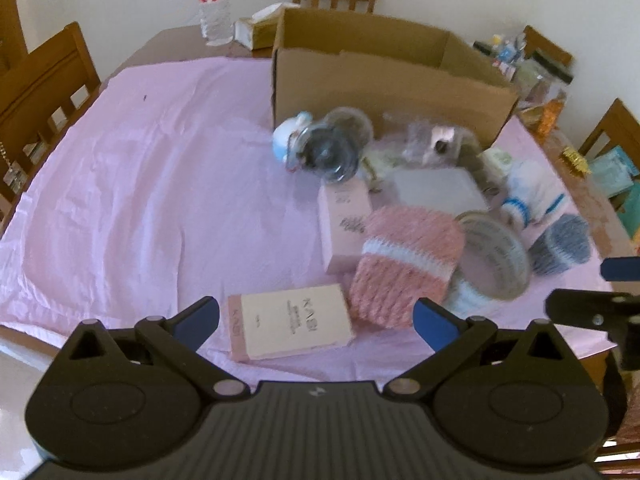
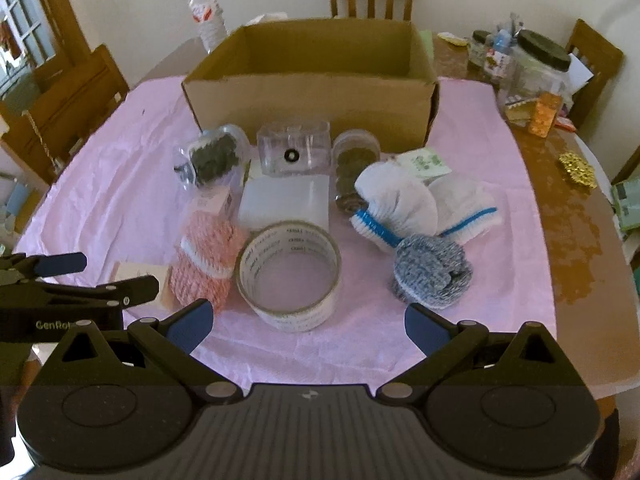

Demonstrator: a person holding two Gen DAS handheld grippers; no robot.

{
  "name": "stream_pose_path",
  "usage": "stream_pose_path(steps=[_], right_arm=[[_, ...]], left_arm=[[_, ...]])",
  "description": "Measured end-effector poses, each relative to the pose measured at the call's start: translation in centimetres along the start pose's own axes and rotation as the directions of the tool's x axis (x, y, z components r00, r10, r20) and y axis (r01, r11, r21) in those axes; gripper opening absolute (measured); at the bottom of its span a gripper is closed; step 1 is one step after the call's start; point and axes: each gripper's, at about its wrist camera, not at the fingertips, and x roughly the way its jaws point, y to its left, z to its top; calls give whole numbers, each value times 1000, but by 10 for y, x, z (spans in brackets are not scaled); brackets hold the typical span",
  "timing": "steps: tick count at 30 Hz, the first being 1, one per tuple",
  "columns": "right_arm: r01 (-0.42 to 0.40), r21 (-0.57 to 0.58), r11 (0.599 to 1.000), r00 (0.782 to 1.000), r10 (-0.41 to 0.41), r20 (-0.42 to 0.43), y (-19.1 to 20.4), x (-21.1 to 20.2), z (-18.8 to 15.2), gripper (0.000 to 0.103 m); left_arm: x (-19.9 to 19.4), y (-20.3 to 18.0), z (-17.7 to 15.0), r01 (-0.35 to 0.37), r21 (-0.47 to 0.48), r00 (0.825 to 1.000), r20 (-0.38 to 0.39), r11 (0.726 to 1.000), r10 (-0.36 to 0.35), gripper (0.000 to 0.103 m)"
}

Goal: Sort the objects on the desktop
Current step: 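Move left tool toward the KASI box while right tool approaches the tape roll, then grasp the cream KASI box with left tool while right tool grasps the tape roll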

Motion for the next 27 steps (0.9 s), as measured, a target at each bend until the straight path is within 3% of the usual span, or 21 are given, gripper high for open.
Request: stream_pose_path(steps=[16, 27], right_arm=[[-34, -72, 997, 997, 29, -73, 1, 34, -16, 103], [-73, -140, 988, 995, 63, -75, 7, 52, -16, 103]], left_arm=[[45, 18, -12, -82, -36, 996, -51, 996, 80, 102], [53, 28, -13, -121, -29, 992, -29, 992, 120, 103]])
